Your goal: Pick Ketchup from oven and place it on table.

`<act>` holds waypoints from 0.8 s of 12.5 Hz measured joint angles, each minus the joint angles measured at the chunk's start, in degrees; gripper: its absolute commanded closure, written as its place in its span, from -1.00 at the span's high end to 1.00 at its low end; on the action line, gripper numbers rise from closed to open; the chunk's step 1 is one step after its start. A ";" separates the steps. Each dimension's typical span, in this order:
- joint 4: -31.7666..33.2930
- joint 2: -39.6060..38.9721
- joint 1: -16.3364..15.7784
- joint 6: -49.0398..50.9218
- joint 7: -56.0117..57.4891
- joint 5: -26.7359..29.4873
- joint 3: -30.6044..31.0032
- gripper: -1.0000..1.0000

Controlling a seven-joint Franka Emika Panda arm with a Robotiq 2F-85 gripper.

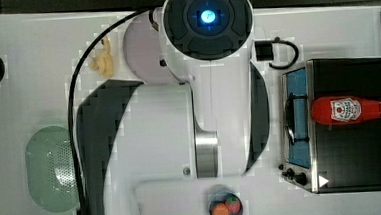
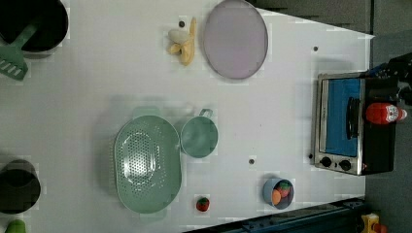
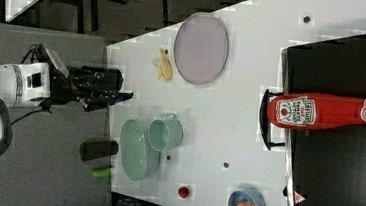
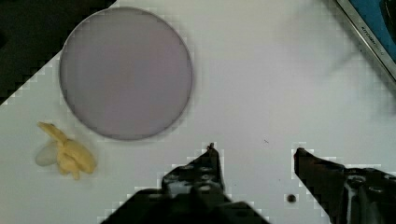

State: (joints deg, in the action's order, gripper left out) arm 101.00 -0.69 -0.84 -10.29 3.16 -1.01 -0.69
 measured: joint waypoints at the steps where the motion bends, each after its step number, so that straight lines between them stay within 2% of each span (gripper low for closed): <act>1: 5.54 4.82 0.20 5.51 0.00 0.24 -0.40 0.58; 3: 12.65 14.95 0.99 12.16 -0.01 -0.66 -0.77 0.99; 4: 13.09 18.44 1.07 11.90 -0.01 -0.66 -1.13 1.00; 6: 9.74 21.97 1.75 9.81 -0.01 -0.43 -2.00 1.00; 8: 6.66 22.54 1.79 8.41 -0.04 1.19 -3.87 1.00; 10: 6.99 22.02 2.07 6.45 -0.06 0.91 -6.82 1.00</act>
State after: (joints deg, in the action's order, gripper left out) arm 107.99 21.33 1.23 -3.84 3.10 -0.10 -7.50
